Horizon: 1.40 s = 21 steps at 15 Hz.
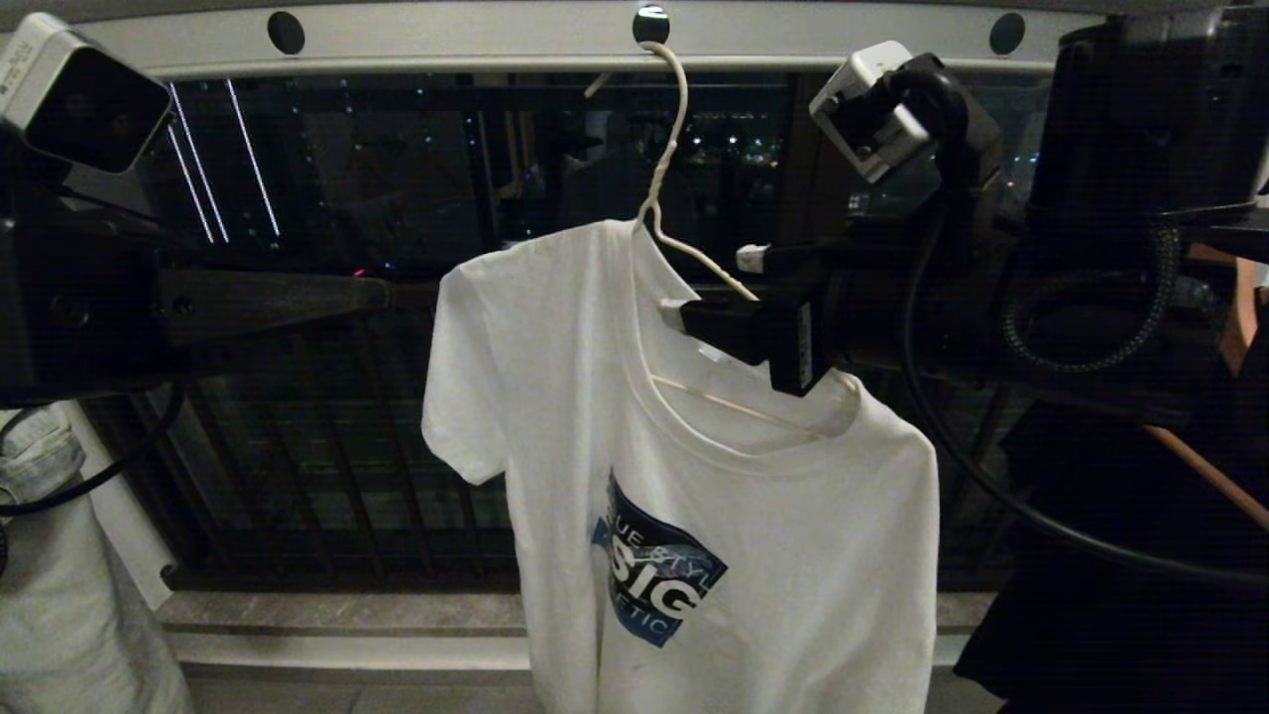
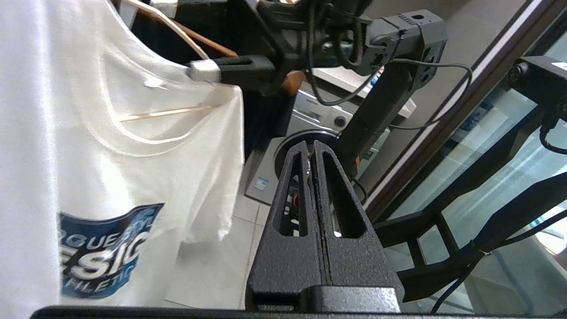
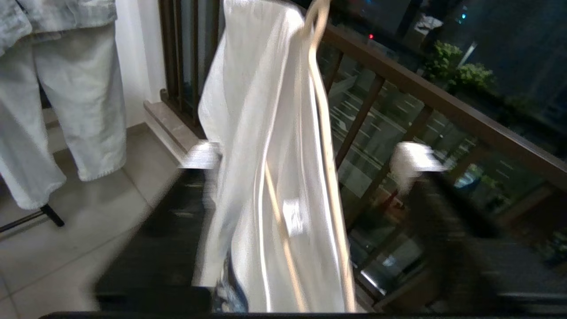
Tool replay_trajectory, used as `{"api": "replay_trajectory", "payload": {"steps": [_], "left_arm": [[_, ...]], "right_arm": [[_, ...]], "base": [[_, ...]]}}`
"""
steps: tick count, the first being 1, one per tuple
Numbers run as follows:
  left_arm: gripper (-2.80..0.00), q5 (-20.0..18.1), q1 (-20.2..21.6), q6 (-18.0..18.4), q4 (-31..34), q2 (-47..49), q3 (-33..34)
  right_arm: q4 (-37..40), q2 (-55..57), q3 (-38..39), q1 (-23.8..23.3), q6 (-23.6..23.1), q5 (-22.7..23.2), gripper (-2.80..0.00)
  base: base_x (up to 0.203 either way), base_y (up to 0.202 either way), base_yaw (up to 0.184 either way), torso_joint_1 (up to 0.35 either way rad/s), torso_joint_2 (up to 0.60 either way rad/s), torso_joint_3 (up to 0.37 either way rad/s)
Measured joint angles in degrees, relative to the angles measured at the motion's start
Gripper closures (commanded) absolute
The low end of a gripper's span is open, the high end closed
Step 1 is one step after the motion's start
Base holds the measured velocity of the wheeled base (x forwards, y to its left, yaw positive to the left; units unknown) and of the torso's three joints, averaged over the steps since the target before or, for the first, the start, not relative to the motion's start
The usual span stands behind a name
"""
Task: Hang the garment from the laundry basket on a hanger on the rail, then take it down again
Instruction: Take the clothes off the clothes rack
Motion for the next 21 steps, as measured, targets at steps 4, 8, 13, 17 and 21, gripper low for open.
{"api": "replay_trajectory", "payload": {"steps": [4,8,13,17,21], "left_arm": [[0.00,0.0,0.5,0.1,0.0,-0.2,0.0],[0.00,0.0,0.5,0.1,0.0,0.9,-0.1],[0.00,0.0,-0.1,0.1,0.0,3.0,-0.2],[-2.80,0.2,-4.0,0.0,0.6,3.7,0.2],[-2.80,2.6,-6.5,0.0,0.5,5.7,-0.4]], "right_arm": [[-0.1,1.6,-1.3,-0.5,0.0,0.5,0.00],[0.0,1.3,-1.5,-0.5,0.0,0.5,0.00],[0.0,0.4,-1.6,-0.5,-0.3,0.5,0.00],[0.0,0.3,-1.6,-0.3,-0.3,0.5,0.00],[0.1,0.3,-1.6,0.1,-0.3,0.5,0.00]], "base": [[0.000,0.000,0.000,0.000,0.00,0.000],[0.000,0.000,0.000,0.000,0.00,0.000],[0.000,0.000,0.000,0.000,0.00,0.000],[0.000,0.000,0.000,0.000,0.00,0.000],[0.000,0.000,0.000,0.000,0.00,0.000]]}}
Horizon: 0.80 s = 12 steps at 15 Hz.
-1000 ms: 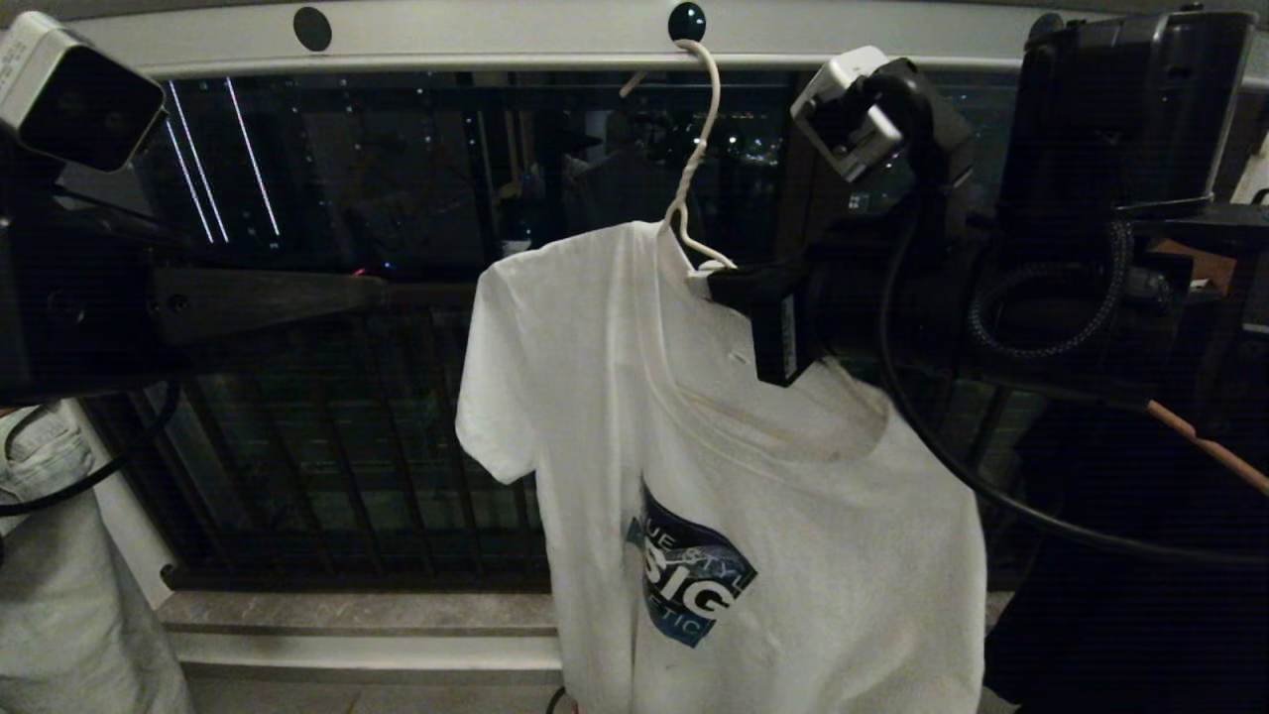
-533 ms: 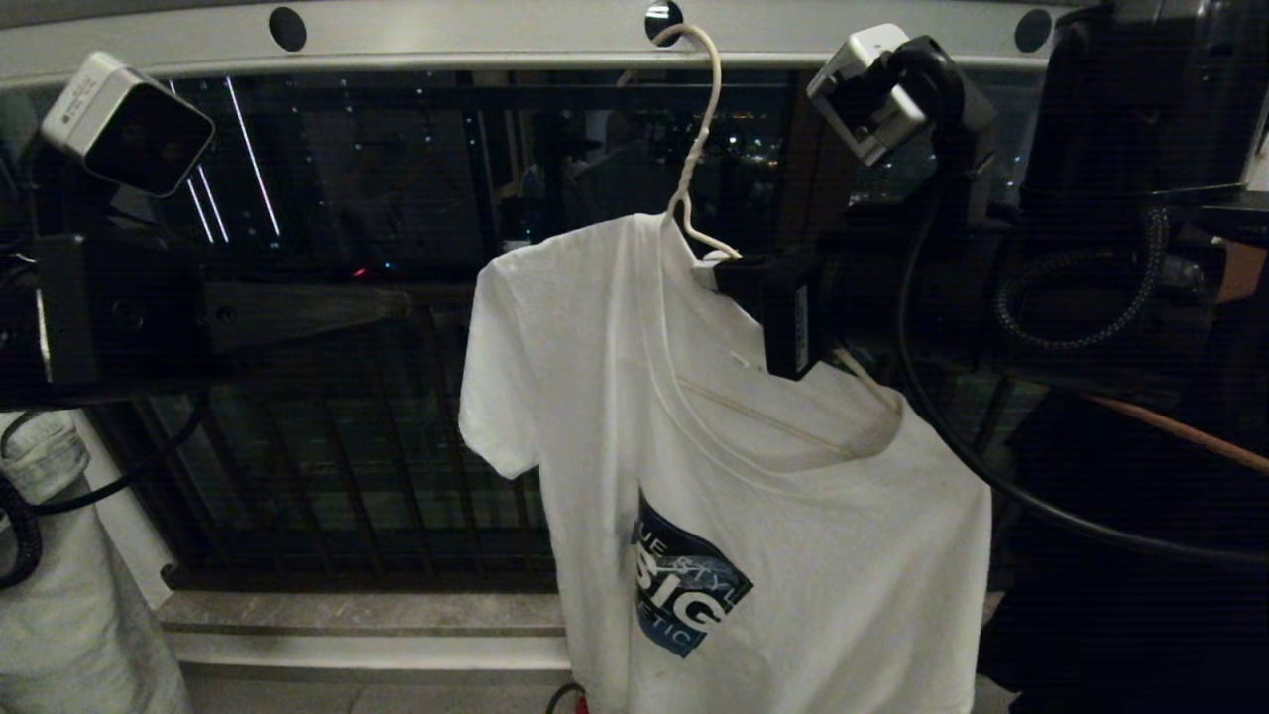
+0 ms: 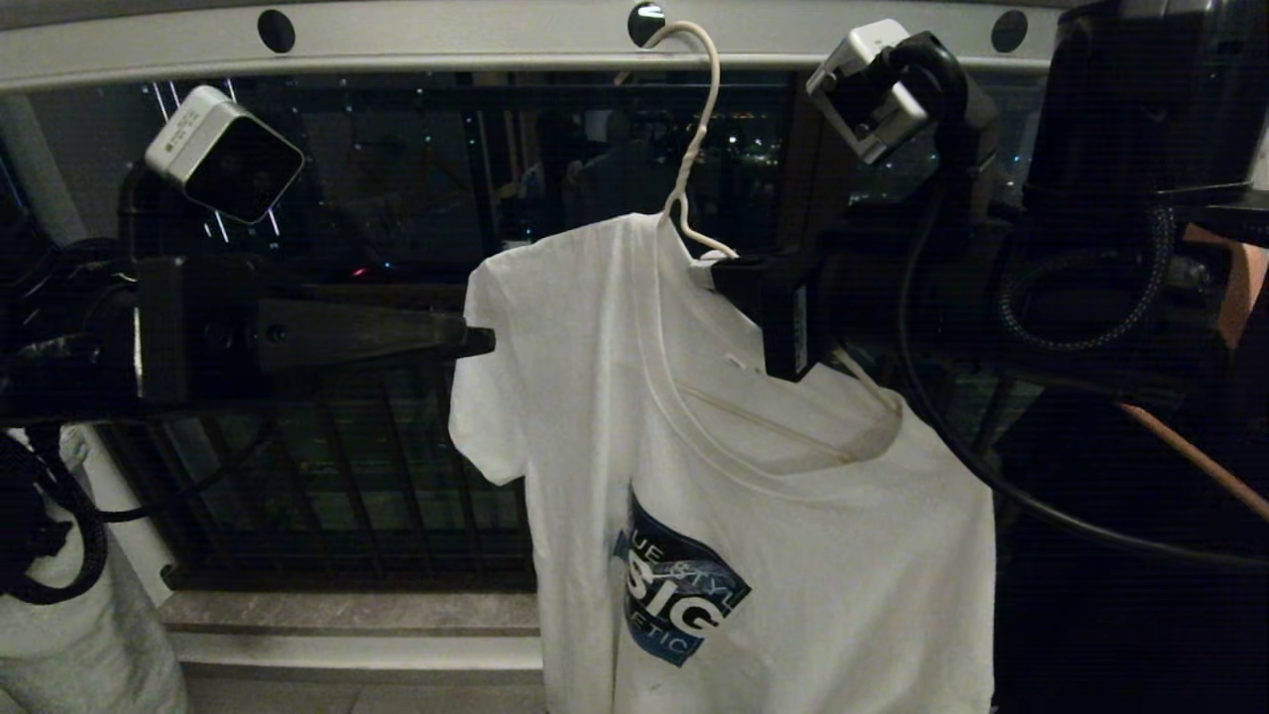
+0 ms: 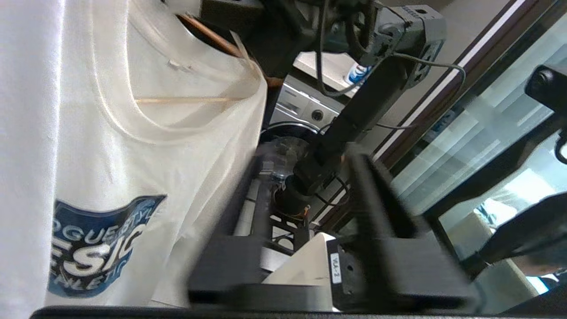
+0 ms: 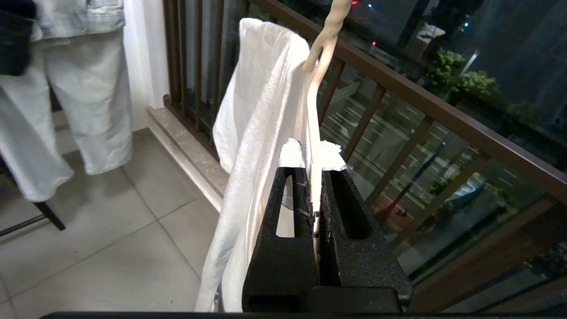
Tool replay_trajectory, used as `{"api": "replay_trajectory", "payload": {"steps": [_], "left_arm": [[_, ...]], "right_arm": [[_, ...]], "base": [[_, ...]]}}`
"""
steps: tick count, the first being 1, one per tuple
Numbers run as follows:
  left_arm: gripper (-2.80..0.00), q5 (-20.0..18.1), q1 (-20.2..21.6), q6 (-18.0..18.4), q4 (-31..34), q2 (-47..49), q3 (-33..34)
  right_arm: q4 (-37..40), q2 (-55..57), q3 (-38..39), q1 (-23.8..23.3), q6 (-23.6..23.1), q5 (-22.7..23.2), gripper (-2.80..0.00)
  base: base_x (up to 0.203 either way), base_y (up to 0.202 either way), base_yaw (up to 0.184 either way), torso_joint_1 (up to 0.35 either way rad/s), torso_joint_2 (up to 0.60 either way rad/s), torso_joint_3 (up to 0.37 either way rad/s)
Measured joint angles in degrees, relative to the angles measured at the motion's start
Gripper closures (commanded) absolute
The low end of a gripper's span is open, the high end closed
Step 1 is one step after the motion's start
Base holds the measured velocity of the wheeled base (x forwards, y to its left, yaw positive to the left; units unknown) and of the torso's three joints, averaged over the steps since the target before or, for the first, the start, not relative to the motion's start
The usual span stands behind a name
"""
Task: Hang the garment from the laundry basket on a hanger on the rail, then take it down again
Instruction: Take the clothes off the clothes rack
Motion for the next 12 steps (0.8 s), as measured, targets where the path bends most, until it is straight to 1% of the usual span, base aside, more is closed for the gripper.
{"api": "replay_trajectory", "payload": {"steps": [1,2,5,7,9,10,12], "left_arm": [[-2.80,0.6,-0.3,0.0,0.0,1.0,-0.6],[-2.80,2.1,-1.1,0.2,-0.1,2.1,-1.1],[-2.80,9.4,-3.9,2.5,0.0,5.2,-2.1],[-2.80,11.8,-5.0,2.7,0.2,5.2,-2.0],[-2.80,15.5,-7.1,3.1,2.0,3.7,-0.9],[-2.80,17.9,-8.4,4.6,4.6,2.5,-0.6],[-2.80,24.9,-12.4,11.5,11.7,0.5,-0.4]], "right_arm": [[0.0,0.0,0.0,0.2,0.0,0.0,0.00],[0.0,0.0,0.0,0.4,0.0,0.0,0.00],[0.1,0.1,0.1,0.4,0.0,0.0,0.00],[0.0,0.3,0.1,0.4,0.0,0.0,0.00],[-0.1,0.5,0.1,0.4,0.0,0.0,0.00],[-0.1,0.7,0.0,0.4,0.0,0.0,0.00],[-0.2,1.0,-0.2,0.4,0.0,0.0,0.00]], "base": [[0.000,0.000,0.000,0.000,0.00,0.000],[0.000,0.000,0.000,0.000,0.00,0.000],[0.000,0.000,0.000,0.000,0.00,0.000],[0.000,0.000,0.000,0.000,0.00,0.000],[0.000,0.000,0.000,0.000,0.00,0.000],[0.000,0.000,0.000,0.000,0.00,0.000],[0.000,0.000,0.000,0.000,0.00,0.000]]}}
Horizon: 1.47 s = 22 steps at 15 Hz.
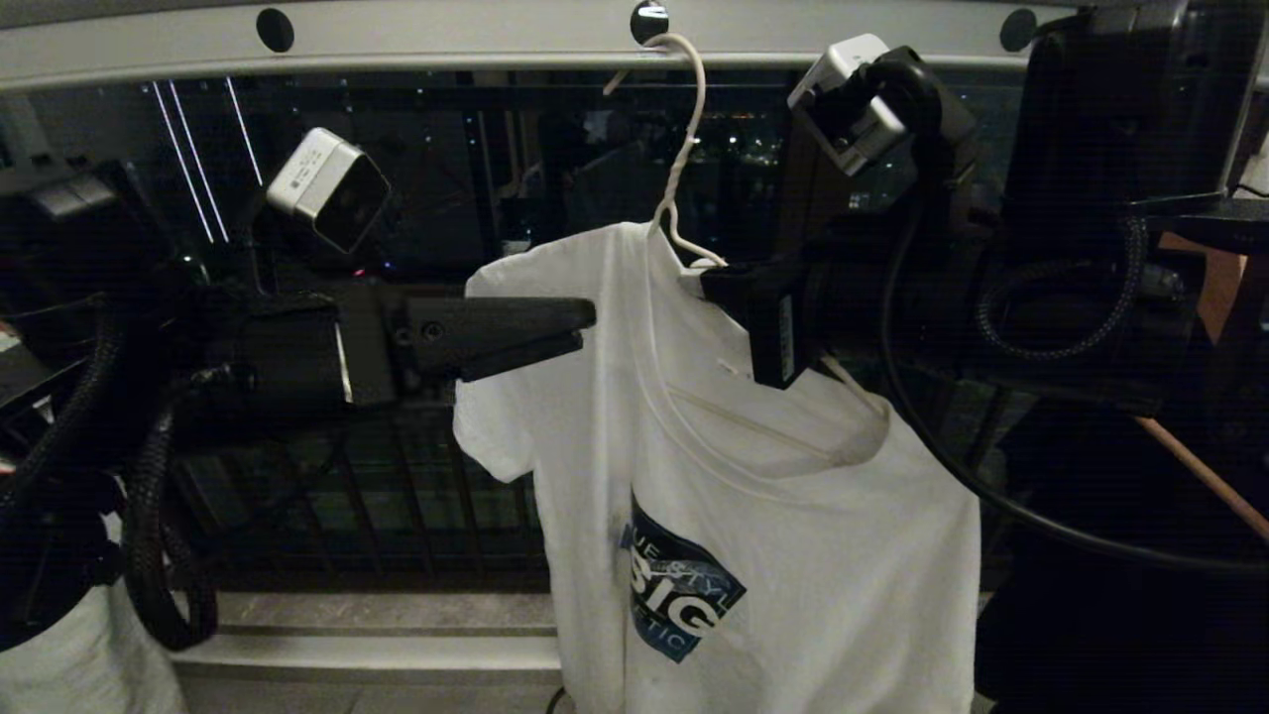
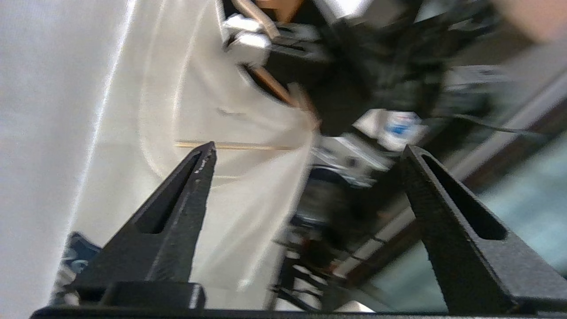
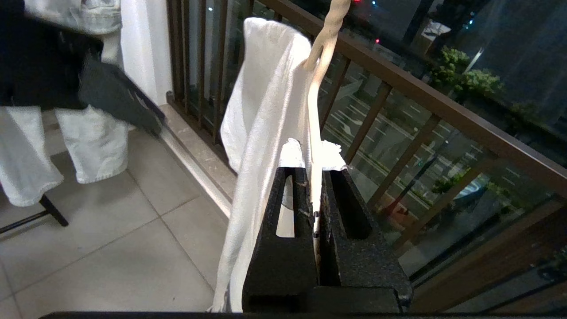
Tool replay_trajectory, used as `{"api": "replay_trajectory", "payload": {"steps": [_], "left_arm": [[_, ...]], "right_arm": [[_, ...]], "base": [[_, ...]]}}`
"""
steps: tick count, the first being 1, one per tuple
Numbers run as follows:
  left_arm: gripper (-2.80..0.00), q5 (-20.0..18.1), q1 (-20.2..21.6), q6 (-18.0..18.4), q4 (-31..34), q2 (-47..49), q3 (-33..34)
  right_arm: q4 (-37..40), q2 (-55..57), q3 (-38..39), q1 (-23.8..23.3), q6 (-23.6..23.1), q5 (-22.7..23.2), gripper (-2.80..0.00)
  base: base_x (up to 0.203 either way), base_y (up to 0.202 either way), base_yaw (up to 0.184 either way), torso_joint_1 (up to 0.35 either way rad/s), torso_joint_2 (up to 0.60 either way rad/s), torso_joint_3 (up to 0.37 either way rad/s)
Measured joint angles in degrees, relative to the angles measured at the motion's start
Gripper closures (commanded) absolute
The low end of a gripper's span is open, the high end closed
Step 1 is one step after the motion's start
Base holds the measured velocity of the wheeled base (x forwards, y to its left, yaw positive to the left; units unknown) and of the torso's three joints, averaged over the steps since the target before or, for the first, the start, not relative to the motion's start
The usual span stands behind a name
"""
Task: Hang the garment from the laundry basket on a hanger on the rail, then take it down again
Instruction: Take the clothes off the clothes rack
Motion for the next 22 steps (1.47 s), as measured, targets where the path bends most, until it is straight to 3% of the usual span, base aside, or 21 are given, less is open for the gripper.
{"api": "replay_trajectory", "payload": {"steps": [4,5,8,11,18,19,22], "left_arm": [[-2.80,22.2,-8.5,18.7,19.0,-2.2,-4.0],[-2.80,26.1,-9.2,22.3,20.9,-2.6,-4.5],[-2.80,36.9,-9.8,28.3,20.9,-3.1,-5.7],[-2.80,41.6,-10.7,30.0,20.2,-2.3,-6.2],[-2.80,49.6,-12.6,30.4,10.6,4.2,-6.7],[0.00,50.0,-12.6,30.6,8.9,4.9,-6.7],[0.00,51.3,-13.1,30.7,5.1,6.5,-6.6]], "right_arm": [[0.0,0.2,-0.6,0.0,0.0,0.0,0.00],[0.1,0.2,-0.6,0.0,0.0,0.0,0.00],[0.1,0.3,-0.7,0.0,0.1,0.1,0.00],[0.1,0.3,-0.7,0.0,0.1,0.1,0.00],[0.0,0.2,-0.6,0.0,0.1,0.1,0.00],[0.1,0.2,-0.6,0.0,0.1,0.1,0.00],[0.0,0.0,-0.4,0.0,0.1,0.1,0.00]], "base": [[0.000,0.000,0.000,0.000,0.00,0.000],[0.000,0.000,0.000,0.000,0.00,0.000],[0.000,0.000,0.000,0.000,0.00,0.000],[0.000,0.000,0.000,0.000,0.00,0.000],[0.000,0.000,0.000,0.000,0.00,0.000],[0.000,0.000,0.000,0.000,0.00,0.000],[0.000,0.000,0.000,0.000,0.00,0.000]]}}
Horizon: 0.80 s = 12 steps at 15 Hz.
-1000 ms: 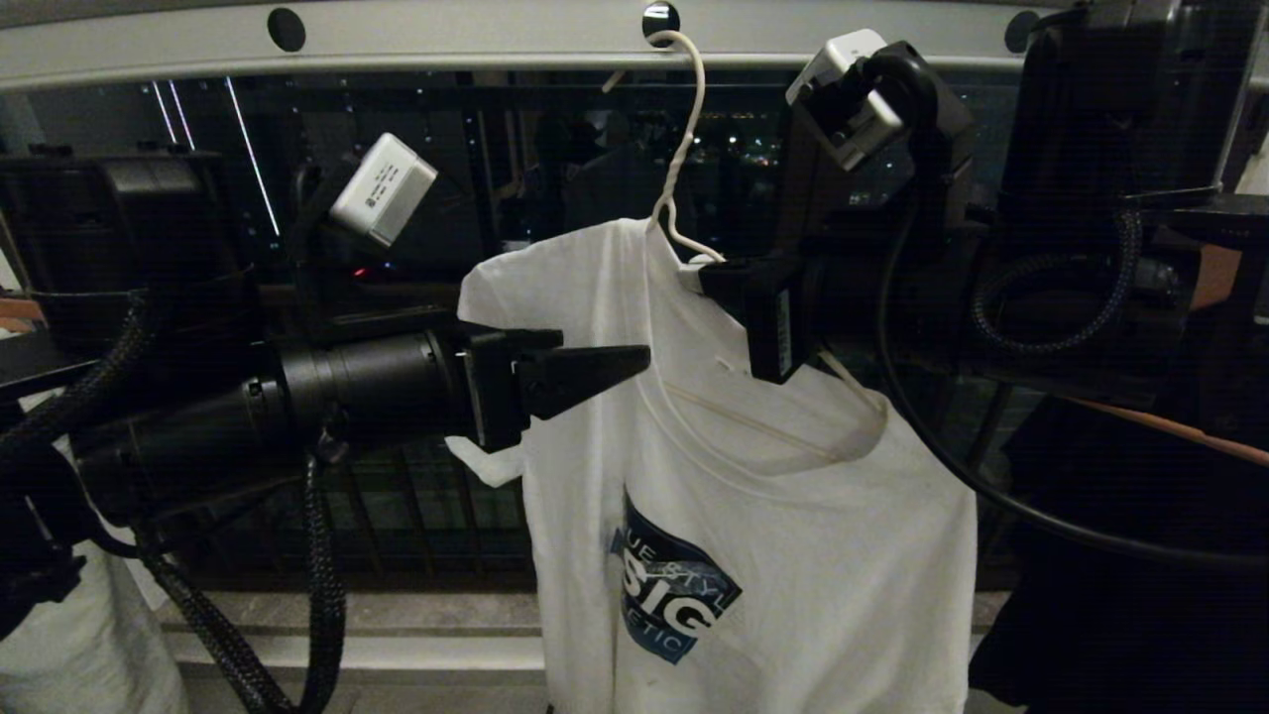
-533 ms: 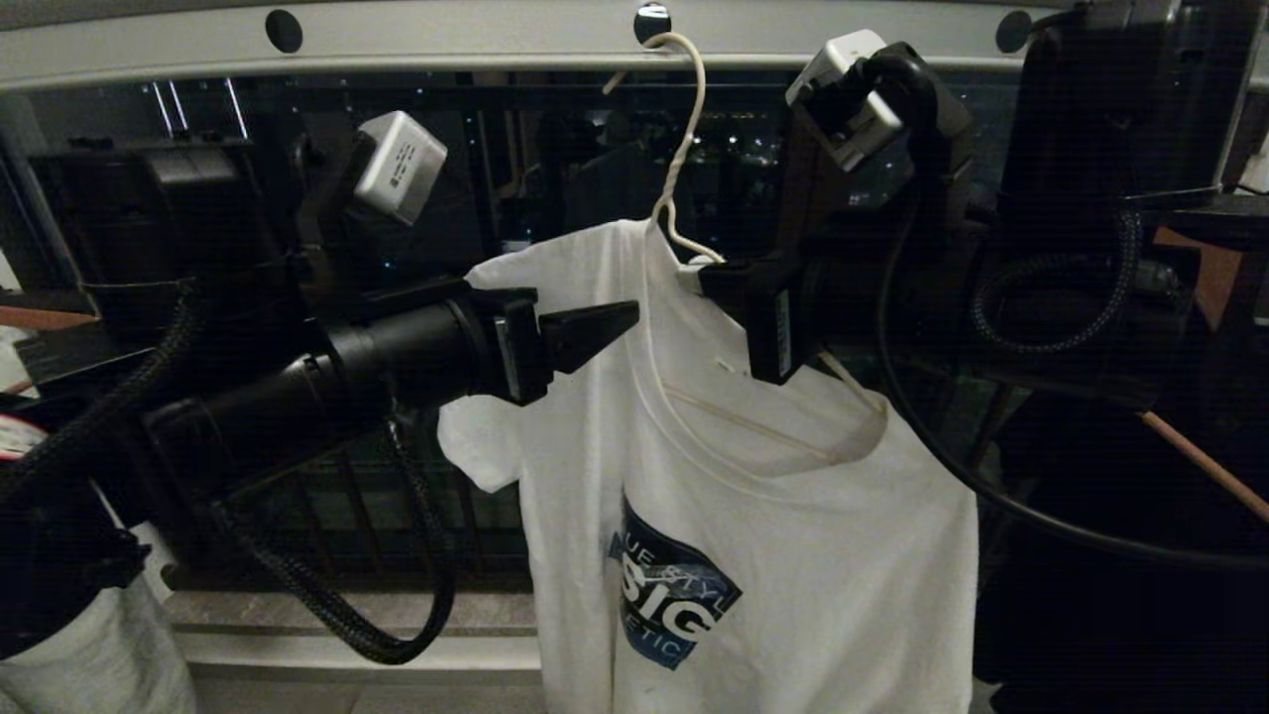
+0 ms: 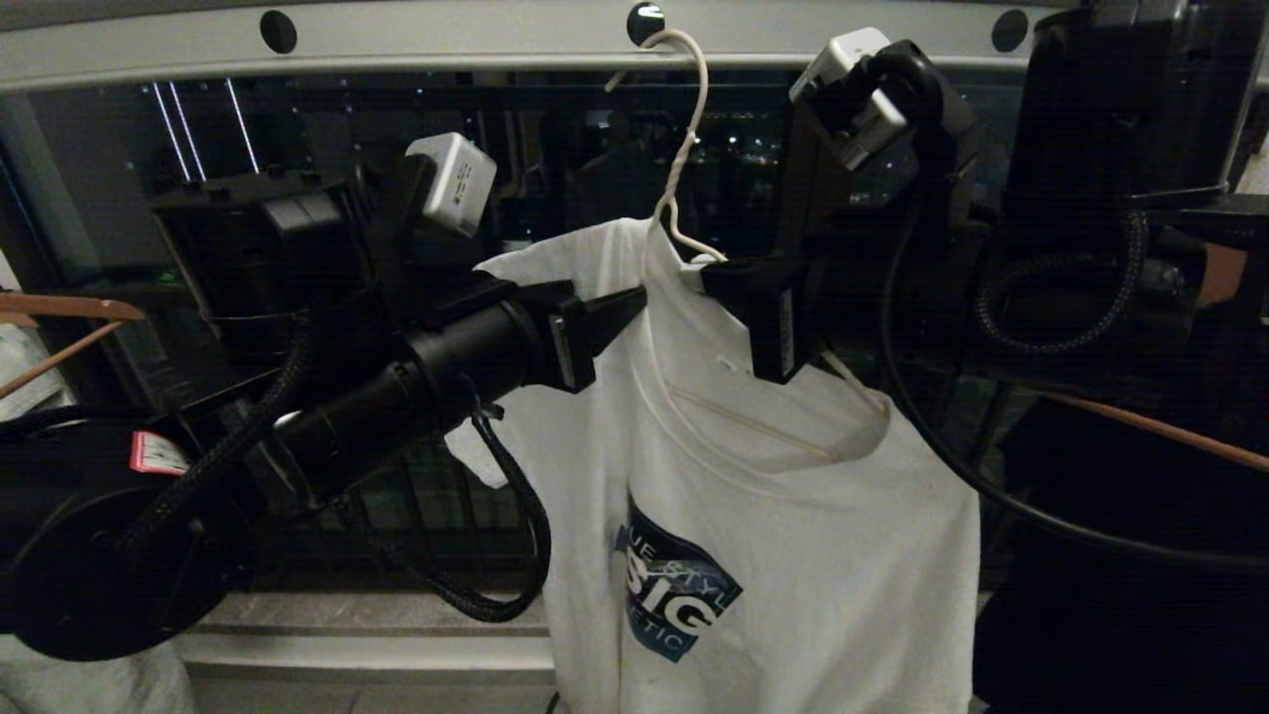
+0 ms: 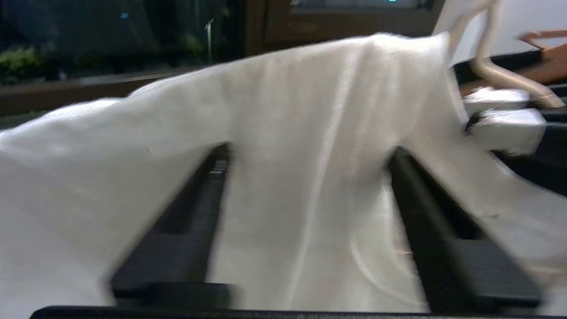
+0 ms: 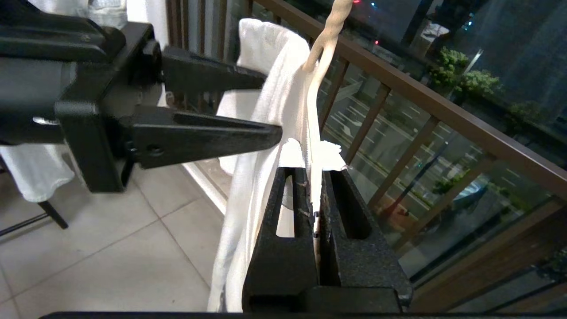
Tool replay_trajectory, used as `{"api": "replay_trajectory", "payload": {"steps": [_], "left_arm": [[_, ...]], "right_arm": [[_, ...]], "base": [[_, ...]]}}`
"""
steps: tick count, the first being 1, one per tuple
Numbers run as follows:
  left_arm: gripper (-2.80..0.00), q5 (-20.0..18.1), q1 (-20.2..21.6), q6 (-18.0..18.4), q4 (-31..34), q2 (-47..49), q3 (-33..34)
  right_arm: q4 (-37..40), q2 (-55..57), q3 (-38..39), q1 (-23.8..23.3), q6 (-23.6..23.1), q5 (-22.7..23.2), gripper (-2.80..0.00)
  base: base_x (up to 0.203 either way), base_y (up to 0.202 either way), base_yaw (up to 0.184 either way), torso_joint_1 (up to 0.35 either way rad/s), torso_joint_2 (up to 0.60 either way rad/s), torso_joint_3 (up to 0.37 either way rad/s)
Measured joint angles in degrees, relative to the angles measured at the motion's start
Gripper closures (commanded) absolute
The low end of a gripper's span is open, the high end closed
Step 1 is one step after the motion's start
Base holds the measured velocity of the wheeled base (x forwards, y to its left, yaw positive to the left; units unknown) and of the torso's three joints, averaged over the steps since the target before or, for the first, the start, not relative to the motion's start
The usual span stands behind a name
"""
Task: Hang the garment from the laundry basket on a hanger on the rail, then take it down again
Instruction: Take the clothes off the clothes rack
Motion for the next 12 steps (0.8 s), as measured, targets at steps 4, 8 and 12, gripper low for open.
{"api": "replay_trajectory", "payload": {"steps": [4,8,12], "left_arm": [[0.00,0.1,-0.2,-0.2,-0.2,0.7,0.1],[0.00,0.6,-0.2,-3.7,-5.5,-0.4,0.3],[0.00,0.7,0.6,-4.1,-5.7,-0.9,0.5]], "right_arm": [[0.0,0.0,0.2,0.0,-0.1,0.0,0.00],[0.0,0.0,0.2,0.0,0.0,-0.1,0.00],[0.1,0.0,0.3,-0.2,0.0,-0.2,0.00]], "base": [[0.000,0.000,0.000,0.000,0.00,0.000],[0.000,0.000,0.000,0.000,0.00,0.000],[0.000,0.000,0.000,0.000,0.00,0.000]]}}
